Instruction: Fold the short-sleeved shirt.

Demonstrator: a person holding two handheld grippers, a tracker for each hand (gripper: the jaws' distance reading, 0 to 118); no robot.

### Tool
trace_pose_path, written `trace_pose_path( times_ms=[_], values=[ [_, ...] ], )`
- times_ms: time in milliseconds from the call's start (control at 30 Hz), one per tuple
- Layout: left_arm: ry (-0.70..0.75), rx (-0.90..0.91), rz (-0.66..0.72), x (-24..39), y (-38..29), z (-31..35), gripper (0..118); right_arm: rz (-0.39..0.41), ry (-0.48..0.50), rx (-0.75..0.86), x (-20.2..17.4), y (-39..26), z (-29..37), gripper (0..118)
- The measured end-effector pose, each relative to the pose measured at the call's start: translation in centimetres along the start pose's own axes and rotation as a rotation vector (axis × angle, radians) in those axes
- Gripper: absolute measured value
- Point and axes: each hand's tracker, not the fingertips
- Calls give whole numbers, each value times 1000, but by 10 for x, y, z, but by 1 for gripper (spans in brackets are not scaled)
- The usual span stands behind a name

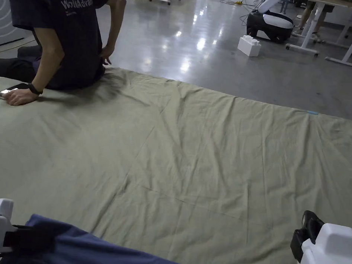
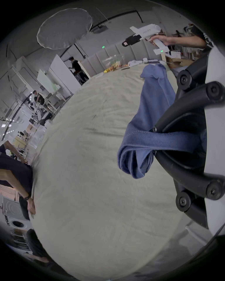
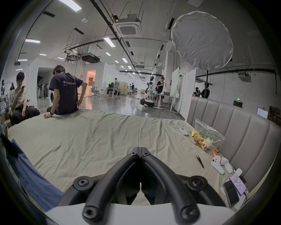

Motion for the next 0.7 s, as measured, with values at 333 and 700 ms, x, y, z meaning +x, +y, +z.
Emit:
trace_pose_path(
  times_ms=[333, 700],
  values=[
    [-297, -5, 132, 63, -14, -5, 9, -15, 31, -11, -6, -6, -1, 0],
    [-231, -135, -4, 182, -43, -89, 9, -47, 8, -45, 7, -19, 2, 0]
  ],
)
